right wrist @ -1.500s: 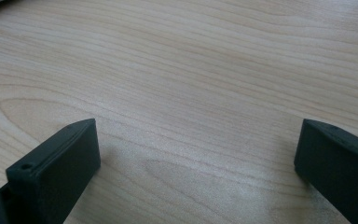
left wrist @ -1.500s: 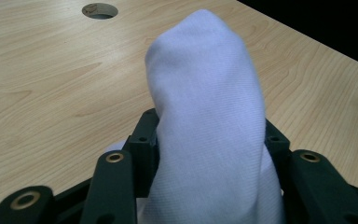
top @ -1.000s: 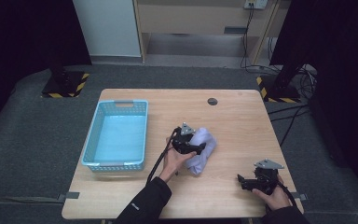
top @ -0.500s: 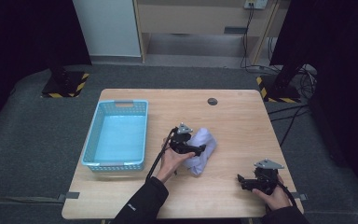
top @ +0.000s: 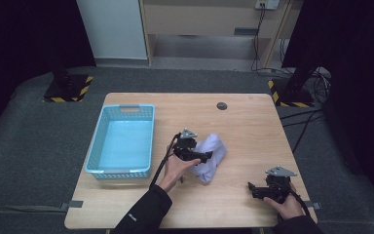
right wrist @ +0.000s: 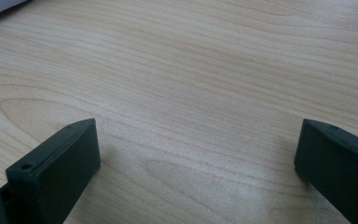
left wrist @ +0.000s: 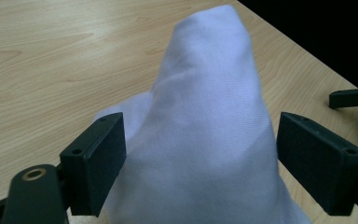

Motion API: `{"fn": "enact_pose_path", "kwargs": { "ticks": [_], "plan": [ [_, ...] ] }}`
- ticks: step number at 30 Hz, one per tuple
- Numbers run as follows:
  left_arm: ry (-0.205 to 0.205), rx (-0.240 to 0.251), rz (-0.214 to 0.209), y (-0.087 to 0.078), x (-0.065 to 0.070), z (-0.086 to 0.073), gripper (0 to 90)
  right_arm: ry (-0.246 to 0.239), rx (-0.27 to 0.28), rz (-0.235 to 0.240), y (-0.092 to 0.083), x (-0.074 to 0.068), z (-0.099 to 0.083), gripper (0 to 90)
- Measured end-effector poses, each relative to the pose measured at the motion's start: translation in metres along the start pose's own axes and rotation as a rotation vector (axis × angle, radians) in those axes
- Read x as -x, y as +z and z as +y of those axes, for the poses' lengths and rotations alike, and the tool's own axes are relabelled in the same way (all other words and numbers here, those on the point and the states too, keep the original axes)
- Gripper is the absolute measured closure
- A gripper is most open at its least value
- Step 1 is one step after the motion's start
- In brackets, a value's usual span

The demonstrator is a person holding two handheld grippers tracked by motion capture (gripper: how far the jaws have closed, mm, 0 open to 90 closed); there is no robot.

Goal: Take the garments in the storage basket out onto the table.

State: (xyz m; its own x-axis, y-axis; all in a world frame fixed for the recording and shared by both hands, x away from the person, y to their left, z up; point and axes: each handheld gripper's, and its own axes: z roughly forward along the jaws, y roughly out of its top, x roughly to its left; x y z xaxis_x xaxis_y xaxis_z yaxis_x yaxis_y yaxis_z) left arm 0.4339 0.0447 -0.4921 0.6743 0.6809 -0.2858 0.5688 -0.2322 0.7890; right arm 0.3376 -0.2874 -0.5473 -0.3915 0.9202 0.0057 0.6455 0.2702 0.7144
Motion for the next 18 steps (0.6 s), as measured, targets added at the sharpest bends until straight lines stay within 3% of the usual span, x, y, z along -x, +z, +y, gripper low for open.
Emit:
{"fn": "enact_pose_path", "kwargs": {
  "ticks": [3,7,18],
  "plan": [
    [-0.006,0.014,0.006,-0.005,0.001,0.001,15.3,0.001,0.000,0.000,0.000,0.000,0.000,0.5],
    [-0.026,0.021,-0.023,-0.011,0.002,0.002,15.6,0.001,0.000,0.000,0.000,0.000,0.000,0.4],
    [-0.003,0.028,-0.037,-0.030,0.012,0.001,15.7,0.000,0.000,0.000,0.000,0.000,0.000,0.4]
  ]
}}
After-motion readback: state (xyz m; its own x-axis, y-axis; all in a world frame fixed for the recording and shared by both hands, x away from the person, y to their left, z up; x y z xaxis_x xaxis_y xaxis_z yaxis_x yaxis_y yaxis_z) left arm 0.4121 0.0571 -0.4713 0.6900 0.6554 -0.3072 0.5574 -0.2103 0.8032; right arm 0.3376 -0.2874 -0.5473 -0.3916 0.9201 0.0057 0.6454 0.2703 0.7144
